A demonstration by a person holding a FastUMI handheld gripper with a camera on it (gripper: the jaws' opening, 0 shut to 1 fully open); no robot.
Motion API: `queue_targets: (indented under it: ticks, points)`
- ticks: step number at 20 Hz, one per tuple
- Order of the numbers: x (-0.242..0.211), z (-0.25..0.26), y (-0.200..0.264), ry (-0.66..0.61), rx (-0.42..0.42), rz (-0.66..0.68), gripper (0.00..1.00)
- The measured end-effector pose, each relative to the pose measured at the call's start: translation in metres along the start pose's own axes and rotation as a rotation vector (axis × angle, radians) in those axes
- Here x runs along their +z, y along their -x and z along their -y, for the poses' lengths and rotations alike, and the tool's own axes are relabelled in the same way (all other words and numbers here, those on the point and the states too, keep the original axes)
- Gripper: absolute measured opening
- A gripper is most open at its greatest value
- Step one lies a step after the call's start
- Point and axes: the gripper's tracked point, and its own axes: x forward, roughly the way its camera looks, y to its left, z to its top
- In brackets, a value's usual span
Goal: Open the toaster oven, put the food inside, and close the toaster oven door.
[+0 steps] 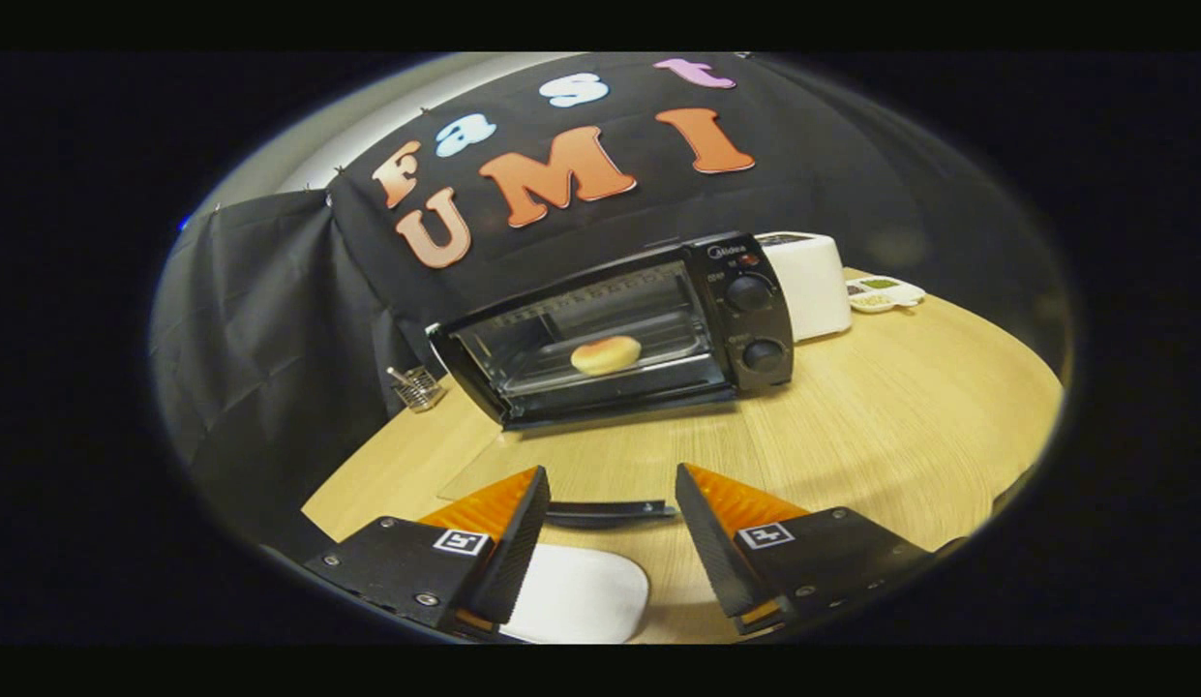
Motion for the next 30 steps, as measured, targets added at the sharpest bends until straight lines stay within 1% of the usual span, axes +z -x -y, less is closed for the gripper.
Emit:
queue_targets:
  ticks: [3, 8, 11, 15, 17, 19, 23, 26, 28, 30]
  points:
    - [-0.021, 0.006, 0.005, 0.005, -0.011, -0.051, 0.79]
    - [-0.045, 0.013, 0.002, 0.001, -0.034, -0.123, 0.78]
    - [-0.047, 0.017, -0.009, 0.047, -0.065, -0.129, 0.79]
    - [-0.058, 0.025, -0.016, 0.116, -0.113, -0.181, 0.79]
    - [-0.056, 0.027, -0.017, 0.141, -0.124, -0.181, 0.79]
    - [-0.055, 0.027, -0.018, 0.154, -0.126, -0.192, 0.79]
    - [-0.056, 0.019, -0.021, 0.213, -0.106, -0.219, 0.79]
    - [-0.049, 0.002, -0.022, 0.220, -0.060, -0.207, 0.79]
    - [-0.046, 0.001, -0.019, 0.249, -0.065, -0.203, 0.79]
    - [-0.036, 0.000, -0.019, 0.269, -0.064, -0.170, 0.80]
